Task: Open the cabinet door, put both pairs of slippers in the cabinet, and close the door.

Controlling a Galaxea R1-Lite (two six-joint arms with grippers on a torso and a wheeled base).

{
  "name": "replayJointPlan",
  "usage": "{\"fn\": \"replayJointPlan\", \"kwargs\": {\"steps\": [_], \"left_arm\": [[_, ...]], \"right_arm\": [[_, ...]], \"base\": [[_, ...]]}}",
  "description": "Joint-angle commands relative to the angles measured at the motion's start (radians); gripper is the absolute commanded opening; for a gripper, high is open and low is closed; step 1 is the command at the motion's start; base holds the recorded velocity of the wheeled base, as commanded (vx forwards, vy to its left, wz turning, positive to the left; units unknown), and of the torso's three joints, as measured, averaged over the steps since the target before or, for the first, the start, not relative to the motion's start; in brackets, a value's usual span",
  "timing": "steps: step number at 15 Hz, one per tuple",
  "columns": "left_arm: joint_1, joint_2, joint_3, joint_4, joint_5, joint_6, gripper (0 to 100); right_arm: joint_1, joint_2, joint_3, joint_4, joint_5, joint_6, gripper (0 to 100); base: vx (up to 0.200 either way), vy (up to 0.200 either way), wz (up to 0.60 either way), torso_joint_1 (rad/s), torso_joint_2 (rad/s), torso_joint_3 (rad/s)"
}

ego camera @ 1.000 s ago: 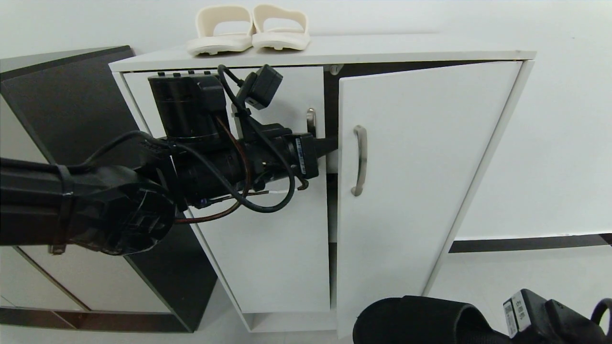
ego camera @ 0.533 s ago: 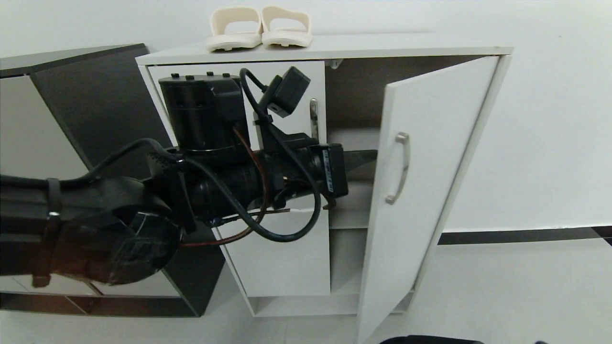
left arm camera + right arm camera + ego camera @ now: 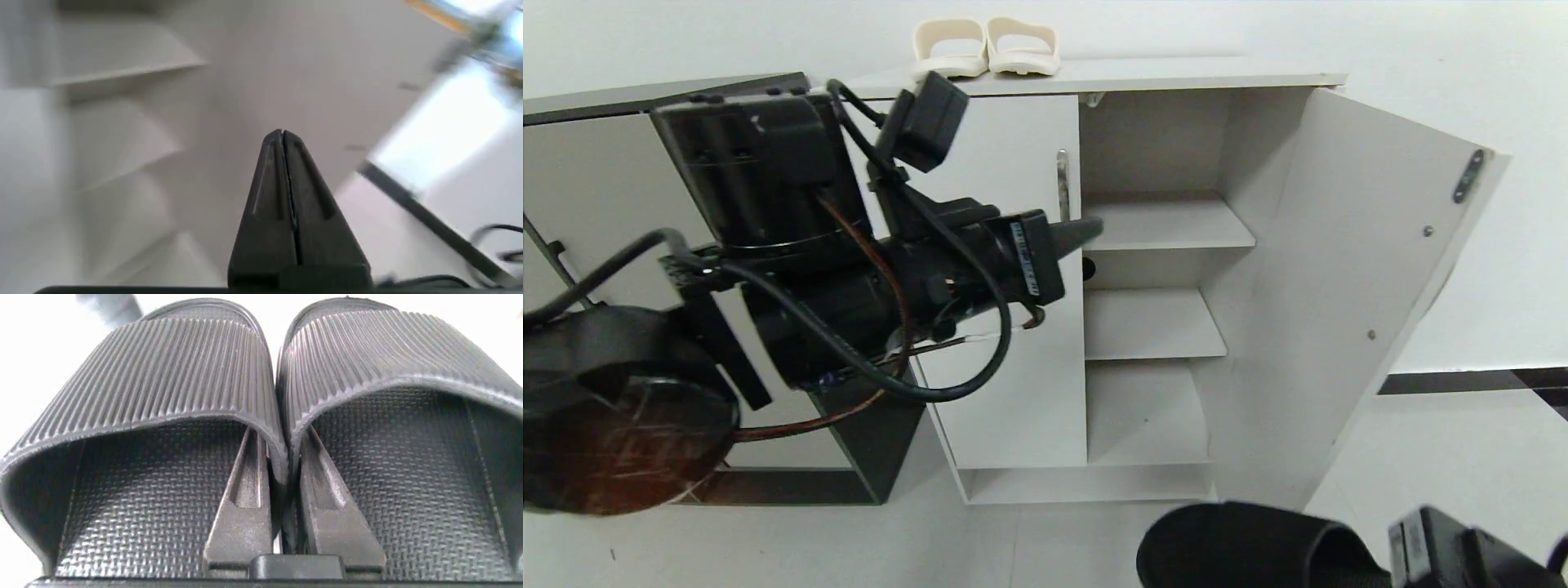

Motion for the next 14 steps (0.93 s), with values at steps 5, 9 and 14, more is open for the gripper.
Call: {"fn": "replayJointPlan", "kwargs": {"steps": [5, 9, 14], "left_arm": [[0.121, -0.629, 0.512, 0.251, 0.598, 0.238, 0], [0.537, -1.051, 0.76, 0.439, 0.732, 0.257, 0], [0.719, -1.355, 1.016, 0.467, 0.661, 0.292, 0]], "right_arm": [[-0.093, 0.36, -0.036, -0.409, -0.411, 0.124, 0], [-0.145, 0.442, -0.045, -0.471, -0.47, 0.129, 0], [-0.2, 0.543, -0.087, -0.529, -0.473, 0.132, 0]], "base": [[0.0, 0.0, 0.0, 0.0, 0.0, 0.0], [0.0, 0.0, 0.0, 0.0, 0.0, 0.0], [0.0, 0.0, 0.0, 0.0, 0.0, 0.0]]}}
